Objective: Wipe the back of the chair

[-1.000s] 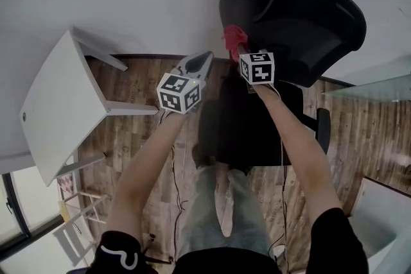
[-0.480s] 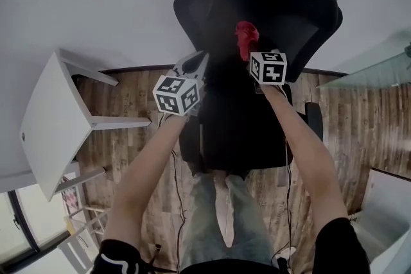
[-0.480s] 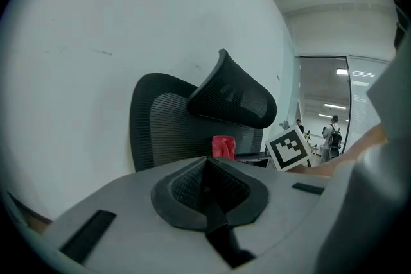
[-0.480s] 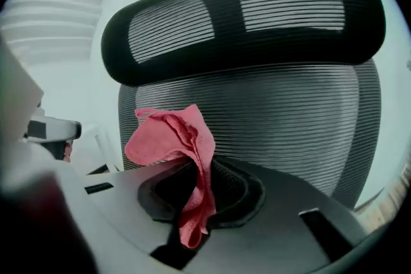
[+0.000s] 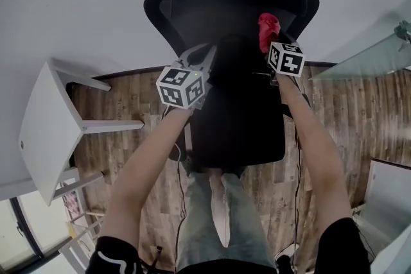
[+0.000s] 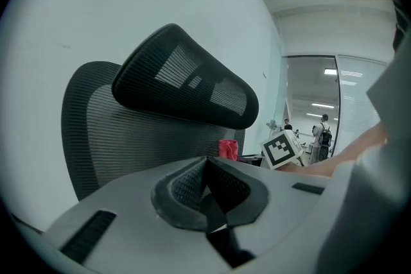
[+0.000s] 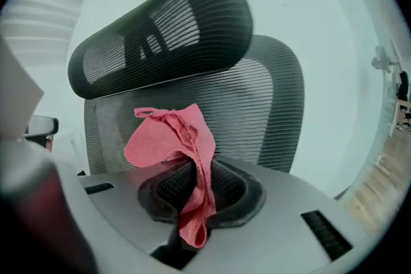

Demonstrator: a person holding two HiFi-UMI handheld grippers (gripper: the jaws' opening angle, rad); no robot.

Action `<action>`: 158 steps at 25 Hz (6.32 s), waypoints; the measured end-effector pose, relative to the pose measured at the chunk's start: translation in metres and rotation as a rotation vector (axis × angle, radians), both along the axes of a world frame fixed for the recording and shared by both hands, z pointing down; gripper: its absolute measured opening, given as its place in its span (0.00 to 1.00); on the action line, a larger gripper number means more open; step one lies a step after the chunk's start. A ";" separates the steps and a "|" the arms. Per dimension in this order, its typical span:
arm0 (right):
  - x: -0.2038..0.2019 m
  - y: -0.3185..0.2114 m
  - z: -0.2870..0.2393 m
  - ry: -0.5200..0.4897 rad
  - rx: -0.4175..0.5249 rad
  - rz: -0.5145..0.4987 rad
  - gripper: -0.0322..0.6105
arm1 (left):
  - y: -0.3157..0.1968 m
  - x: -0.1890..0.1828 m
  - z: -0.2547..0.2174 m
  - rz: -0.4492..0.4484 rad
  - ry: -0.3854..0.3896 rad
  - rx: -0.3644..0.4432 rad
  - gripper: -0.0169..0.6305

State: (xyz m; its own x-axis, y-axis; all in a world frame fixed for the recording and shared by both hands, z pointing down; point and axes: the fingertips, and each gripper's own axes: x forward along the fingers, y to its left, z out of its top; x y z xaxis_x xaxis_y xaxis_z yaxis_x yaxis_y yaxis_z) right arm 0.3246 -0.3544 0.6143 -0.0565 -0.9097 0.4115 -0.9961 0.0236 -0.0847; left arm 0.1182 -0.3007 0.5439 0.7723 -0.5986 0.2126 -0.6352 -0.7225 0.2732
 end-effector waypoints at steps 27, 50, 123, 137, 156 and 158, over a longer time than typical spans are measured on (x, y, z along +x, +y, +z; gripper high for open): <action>-0.054 0.047 -0.010 -0.081 0.082 -0.085 0.16 | 0.005 -0.067 0.025 -0.127 0.014 -0.058 0.06; -0.328 -0.006 0.066 -0.130 -0.027 -0.262 0.16 | 0.001 -0.309 0.058 -0.200 -0.066 -0.047 0.06; 0.010 0.074 0.058 -0.135 0.013 0.231 0.16 | 0.013 -0.058 0.072 -0.051 -0.004 -0.094 0.06; -0.247 0.045 0.081 -0.142 -0.003 -0.076 0.16 | 0.010 -0.200 0.105 -0.112 0.076 -0.104 0.06; -0.281 0.016 0.128 -0.086 -0.032 -0.136 0.16 | 0.012 -0.214 0.130 -0.072 0.075 -0.079 0.06; -0.262 0.017 0.130 -0.073 -0.031 -0.124 0.16 | 0.015 -0.198 0.131 -0.059 0.072 -0.076 0.06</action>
State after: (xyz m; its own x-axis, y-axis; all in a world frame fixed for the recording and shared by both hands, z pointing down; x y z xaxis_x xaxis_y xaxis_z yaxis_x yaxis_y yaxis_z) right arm 0.0625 -0.3372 0.7439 -0.1986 -0.8809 0.4296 -0.9769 0.1424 -0.1595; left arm -0.0796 -0.2856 0.6745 0.7511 -0.6277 0.2045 -0.6528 -0.6598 0.3723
